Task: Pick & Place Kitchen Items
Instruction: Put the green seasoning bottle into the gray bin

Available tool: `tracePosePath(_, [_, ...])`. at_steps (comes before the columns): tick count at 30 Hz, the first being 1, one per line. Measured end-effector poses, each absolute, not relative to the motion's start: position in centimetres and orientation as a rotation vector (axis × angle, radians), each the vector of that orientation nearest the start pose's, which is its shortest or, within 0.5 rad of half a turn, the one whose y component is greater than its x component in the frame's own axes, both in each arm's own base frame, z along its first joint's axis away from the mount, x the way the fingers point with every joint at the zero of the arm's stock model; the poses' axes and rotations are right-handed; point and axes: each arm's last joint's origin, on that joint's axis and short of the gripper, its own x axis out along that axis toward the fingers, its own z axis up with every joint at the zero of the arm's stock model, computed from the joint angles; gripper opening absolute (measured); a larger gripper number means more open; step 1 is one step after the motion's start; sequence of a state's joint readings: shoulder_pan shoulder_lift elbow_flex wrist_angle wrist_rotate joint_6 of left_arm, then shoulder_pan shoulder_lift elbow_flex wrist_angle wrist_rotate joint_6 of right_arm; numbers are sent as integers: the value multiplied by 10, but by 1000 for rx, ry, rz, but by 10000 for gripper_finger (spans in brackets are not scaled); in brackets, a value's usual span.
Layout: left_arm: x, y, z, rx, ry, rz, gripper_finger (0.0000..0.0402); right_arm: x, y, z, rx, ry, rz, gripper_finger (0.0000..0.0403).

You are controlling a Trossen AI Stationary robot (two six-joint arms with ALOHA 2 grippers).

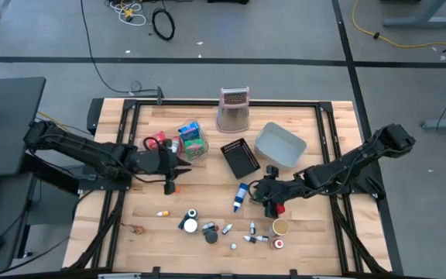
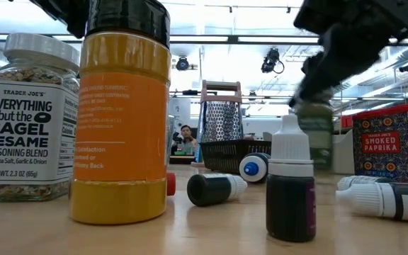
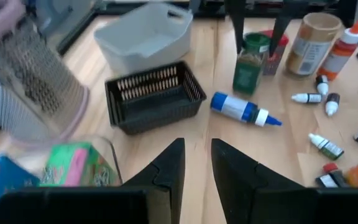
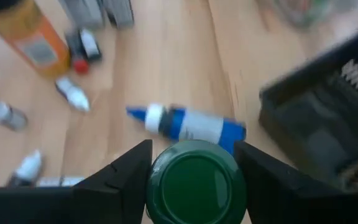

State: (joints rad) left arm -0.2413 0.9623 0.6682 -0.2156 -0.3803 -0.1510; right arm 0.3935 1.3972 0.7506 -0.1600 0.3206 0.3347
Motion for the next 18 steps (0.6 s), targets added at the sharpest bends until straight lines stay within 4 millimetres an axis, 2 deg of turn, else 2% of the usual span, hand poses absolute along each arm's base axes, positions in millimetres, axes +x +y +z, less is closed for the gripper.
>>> tracePosePath(4, [201, -38, 261, 39, 465, 165, 88, 264, 86, 201, 112, 675, -93, 217])
tracePosePath(8, [201, -38, 261, 30, 463, 166, 88, 268, 72, 211, 176, 675, -114, 211])
tracePosePath(14, [201, -38, 261, -3, 461, 173, 88, 265, 54, 261, 79, 674, -145, 215])
tracePosePath(18, [201, -38, 261, -5, 460, 174, 88, 254, 34, 290, 6, 699, -281, 214])
